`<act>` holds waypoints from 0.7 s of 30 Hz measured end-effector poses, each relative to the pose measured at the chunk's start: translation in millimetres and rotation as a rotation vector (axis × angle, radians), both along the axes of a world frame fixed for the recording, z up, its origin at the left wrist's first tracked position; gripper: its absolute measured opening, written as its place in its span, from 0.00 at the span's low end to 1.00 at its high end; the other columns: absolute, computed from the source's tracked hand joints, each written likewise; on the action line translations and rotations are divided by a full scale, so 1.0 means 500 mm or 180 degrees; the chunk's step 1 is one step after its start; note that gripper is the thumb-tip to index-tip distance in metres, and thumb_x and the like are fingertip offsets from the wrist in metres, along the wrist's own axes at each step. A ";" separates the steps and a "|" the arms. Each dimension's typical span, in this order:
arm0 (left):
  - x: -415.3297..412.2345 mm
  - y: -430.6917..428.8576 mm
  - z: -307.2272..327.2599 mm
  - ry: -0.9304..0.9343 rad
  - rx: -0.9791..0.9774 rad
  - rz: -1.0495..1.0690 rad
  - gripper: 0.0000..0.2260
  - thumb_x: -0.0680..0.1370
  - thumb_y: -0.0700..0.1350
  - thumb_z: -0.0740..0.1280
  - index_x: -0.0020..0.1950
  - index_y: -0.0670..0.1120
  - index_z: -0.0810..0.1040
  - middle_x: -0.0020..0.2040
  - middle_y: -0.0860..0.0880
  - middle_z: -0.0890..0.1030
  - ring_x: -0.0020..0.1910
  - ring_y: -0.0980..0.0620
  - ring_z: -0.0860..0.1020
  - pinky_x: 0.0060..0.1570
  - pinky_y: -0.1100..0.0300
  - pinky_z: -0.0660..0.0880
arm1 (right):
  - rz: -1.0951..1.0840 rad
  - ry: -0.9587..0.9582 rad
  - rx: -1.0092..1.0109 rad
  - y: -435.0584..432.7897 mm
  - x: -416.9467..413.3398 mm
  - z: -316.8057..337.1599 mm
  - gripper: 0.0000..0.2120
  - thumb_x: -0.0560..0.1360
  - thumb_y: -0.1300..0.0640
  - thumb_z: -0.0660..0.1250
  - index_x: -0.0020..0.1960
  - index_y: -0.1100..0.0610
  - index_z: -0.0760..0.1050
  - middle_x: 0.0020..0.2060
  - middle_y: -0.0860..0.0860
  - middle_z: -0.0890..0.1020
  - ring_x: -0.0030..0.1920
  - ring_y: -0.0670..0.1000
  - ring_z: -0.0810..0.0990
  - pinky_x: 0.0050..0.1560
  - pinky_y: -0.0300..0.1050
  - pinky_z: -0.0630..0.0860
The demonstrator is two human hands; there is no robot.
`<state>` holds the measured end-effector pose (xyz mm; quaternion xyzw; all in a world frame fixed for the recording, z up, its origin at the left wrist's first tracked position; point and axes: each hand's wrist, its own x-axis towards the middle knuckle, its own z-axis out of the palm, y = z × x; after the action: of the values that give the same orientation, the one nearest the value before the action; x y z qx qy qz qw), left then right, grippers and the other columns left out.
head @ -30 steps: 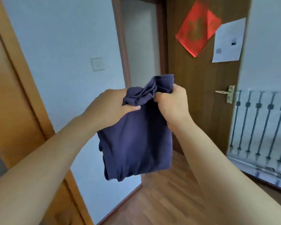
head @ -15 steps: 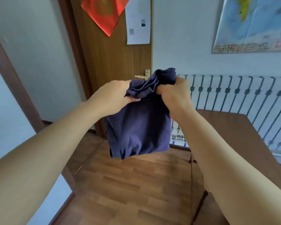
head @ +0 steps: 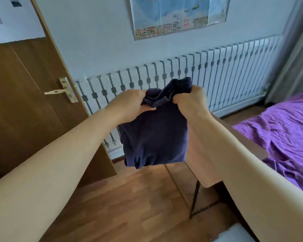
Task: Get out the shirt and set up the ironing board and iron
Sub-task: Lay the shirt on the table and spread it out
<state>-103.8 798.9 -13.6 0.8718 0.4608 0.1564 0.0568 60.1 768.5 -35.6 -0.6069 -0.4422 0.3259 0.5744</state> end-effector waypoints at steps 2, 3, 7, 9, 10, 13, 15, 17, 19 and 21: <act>0.007 0.050 -0.013 0.0053 -0.0061 -0.0318 0.20 0.76 0.51 0.66 0.68 0.58 0.68 0.58 0.50 0.80 0.56 0.48 0.76 0.47 0.60 0.67 | -0.0355 0.0058 -0.0095 0.013 -0.003 -0.017 0.08 0.66 0.67 0.63 0.45 0.65 0.77 0.34 0.53 0.77 0.37 0.51 0.75 0.32 0.40 0.68; 0.013 0.072 -0.021 0.0080 -0.0125 -0.0462 0.20 0.76 0.51 0.66 0.68 0.58 0.68 0.56 0.50 0.80 0.56 0.48 0.76 0.47 0.60 0.67 | -0.0510 0.0083 -0.0131 0.019 -0.001 -0.027 0.08 0.67 0.68 0.63 0.45 0.66 0.77 0.34 0.53 0.77 0.37 0.51 0.75 0.32 0.40 0.69; 0.057 0.157 -0.061 0.0170 -0.0328 -0.0997 0.19 0.76 0.52 0.66 0.67 0.55 0.70 0.56 0.50 0.79 0.55 0.48 0.76 0.51 0.57 0.71 | -0.1106 0.0119 -0.0262 0.050 0.023 -0.067 0.05 0.66 0.68 0.65 0.40 0.61 0.77 0.33 0.52 0.78 0.36 0.51 0.76 0.33 0.41 0.71; 0.087 0.189 -0.083 0.0227 -0.0353 -0.1201 0.20 0.76 0.53 0.66 0.67 0.53 0.70 0.58 0.48 0.79 0.56 0.47 0.76 0.53 0.56 0.72 | -0.1365 0.0121 -0.0331 0.070 0.043 -0.089 0.08 0.65 0.67 0.65 0.42 0.59 0.78 0.37 0.53 0.81 0.39 0.52 0.79 0.36 0.44 0.75; 0.102 0.210 -0.096 0.0240 -0.0373 -0.1284 0.20 0.75 0.53 0.66 0.67 0.53 0.70 0.59 0.48 0.79 0.57 0.47 0.76 0.55 0.54 0.73 | -0.1490 0.0108 -0.0343 0.083 0.054 -0.100 0.09 0.64 0.66 0.65 0.42 0.58 0.79 0.39 0.54 0.82 0.40 0.52 0.80 0.37 0.45 0.76; 0.147 0.275 -0.130 0.0306 -0.0453 -0.1436 0.20 0.75 0.55 0.66 0.66 0.53 0.70 0.60 0.49 0.79 0.58 0.47 0.76 0.57 0.49 0.73 | -0.1732 0.0060 -0.0377 0.126 0.087 -0.133 0.09 0.64 0.67 0.64 0.41 0.59 0.79 0.37 0.53 0.82 0.39 0.53 0.80 0.37 0.45 0.76; 0.180 0.317 -0.148 0.0383 -0.0511 -0.1554 0.20 0.75 0.55 0.66 0.66 0.54 0.71 0.60 0.49 0.79 0.57 0.47 0.76 0.57 0.48 0.74 | -0.1871 0.0072 -0.0400 0.153 0.107 -0.151 0.08 0.63 0.67 0.64 0.39 0.59 0.78 0.33 0.51 0.80 0.36 0.52 0.79 0.34 0.43 0.75; 0.210 0.356 -0.167 0.0455 -0.0535 -0.1650 0.21 0.74 0.56 0.66 0.66 0.53 0.70 0.59 0.49 0.79 0.57 0.47 0.76 0.57 0.48 0.74 | -0.2034 0.0068 -0.0444 0.179 0.124 -0.169 0.07 0.63 0.67 0.64 0.37 0.57 0.78 0.31 0.50 0.78 0.35 0.51 0.77 0.33 0.43 0.73; 0.236 0.384 -0.181 0.0494 -0.0571 -0.1710 0.22 0.74 0.56 0.66 0.67 0.53 0.69 0.60 0.49 0.78 0.58 0.46 0.76 0.57 0.48 0.74 | -0.2151 0.0094 -0.0478 0.197 0.139 -0.184 0.07 0.63 0.67 0.64 0.35 0.56 0.77 0.31 0.50 0.78 0.36 0.52 0.78 0.35 0.45 0.75; 0.266 0.413 -0.196 0.0521 -0.0699 -0.1847 0.23 0.75 0.55 0.66 0.69 0.56 0.67 0.62 0.49 0.77 0.59 0.46 0.75 0.58 0.49 0.73 | -0.2286 0.0095 -0.0567 0.217 0.157 -0.198 0.08 0.64 0.67 0.64 0.34 0.55 0.75 0.29 0.49 0.76 0.34 0.50 0.76 0.34 0.42 0.73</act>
<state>29.0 1005.6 -111.6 0.9651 0.2102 0.0124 0.1556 138.9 876.9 -134.9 -0.7662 -0.1626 0.1496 0.6035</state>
